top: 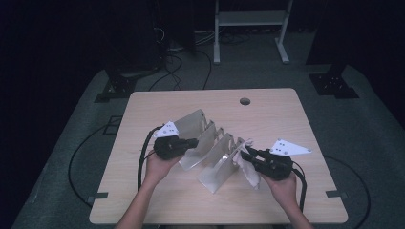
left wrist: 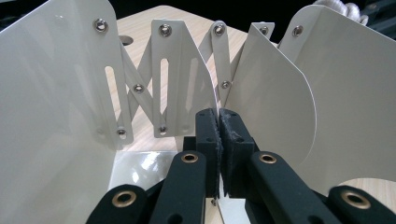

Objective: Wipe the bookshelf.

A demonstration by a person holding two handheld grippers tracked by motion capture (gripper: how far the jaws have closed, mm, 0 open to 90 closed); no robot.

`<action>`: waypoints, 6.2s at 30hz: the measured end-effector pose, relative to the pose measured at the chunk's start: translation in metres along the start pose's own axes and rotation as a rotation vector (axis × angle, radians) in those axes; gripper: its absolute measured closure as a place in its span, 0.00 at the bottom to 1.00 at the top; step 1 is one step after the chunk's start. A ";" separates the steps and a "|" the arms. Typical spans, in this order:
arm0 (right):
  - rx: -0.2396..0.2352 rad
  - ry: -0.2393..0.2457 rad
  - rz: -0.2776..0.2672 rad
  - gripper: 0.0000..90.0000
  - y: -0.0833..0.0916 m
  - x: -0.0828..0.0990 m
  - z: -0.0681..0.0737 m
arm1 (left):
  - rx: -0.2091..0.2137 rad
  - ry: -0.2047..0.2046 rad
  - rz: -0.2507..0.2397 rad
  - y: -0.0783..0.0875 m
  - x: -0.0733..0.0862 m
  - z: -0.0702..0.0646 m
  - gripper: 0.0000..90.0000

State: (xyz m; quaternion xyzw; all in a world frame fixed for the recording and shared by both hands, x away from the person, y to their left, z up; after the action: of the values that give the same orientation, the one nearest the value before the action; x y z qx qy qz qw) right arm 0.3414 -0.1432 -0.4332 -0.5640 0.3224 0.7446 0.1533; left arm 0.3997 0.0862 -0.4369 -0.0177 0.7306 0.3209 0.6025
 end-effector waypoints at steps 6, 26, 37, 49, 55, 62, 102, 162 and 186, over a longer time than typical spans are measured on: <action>0.006 -0.033 0.103 0.81 -0.018 0.044 -0.008 | -0.006 -0.003 -0.001 -0.001 0.000 0.000 0.97; -0.003 -0.073 0.138 0.81 -0.028 0.059 -0.012 | -0.044 0.019 -0.015 -0.011 -0.007 0.009 0.98; -0.001 -0.084 0.173 0.81 -0.030 0.067 -0.010 | -0.055 0.018 -0.021 -0.006 -0.008 0.009 0.88; -0.021 -0.072 0.185 0.81 -0.033 0.071 -0.002 | -0.055 0.016 -0.014 -0.002 -0.005 0.008 0.86; -0.076 -0.017 0.234 0.81 -0.039 0.080 0.020 | -0.042 0.017 -0.010 -0.005 -0.003 0.008 0.89; -0.057 -0.057 0.213 0.81 -0.037 0.078 0.009 | -0.044 0.023 -0.010 -0.005 -0.004 0.010 0.90; -0.086 -0.025 0.169 0.81 -0.036 0.063 0.023 | -0.061 0.012 -0.005 0.011 0.008 0.002 0.77; -0.173 0.111 0.094 0.81 -0.024 0.006 0.082 | 0.092 -0.072 -0.030 -0.002 0.006 -0.084 0.72; -0.095 0.054 0.063 0.81 -0.018 0.016 0.050 | 0.101 -0.087 -0.028 -0.004 0.006 -0.089 0.73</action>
State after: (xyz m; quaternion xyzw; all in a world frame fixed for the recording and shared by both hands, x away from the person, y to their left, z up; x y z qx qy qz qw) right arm 0.3101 -0.0985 -0.4456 -0.5801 0.3083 0.7481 0.0939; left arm 0.3228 0.0417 -0.4378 0.0164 0.7185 0.2757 0.6383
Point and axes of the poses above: each handheld gripper's, and its own axes: y roughly backward along the jaws, x roughly out of its underside, z roughly to its left, the point moved 8 cm from there along -y, roughly forward along the jaws, and after that the axes turned 2 degrees about -y, right-handed, at the moved point
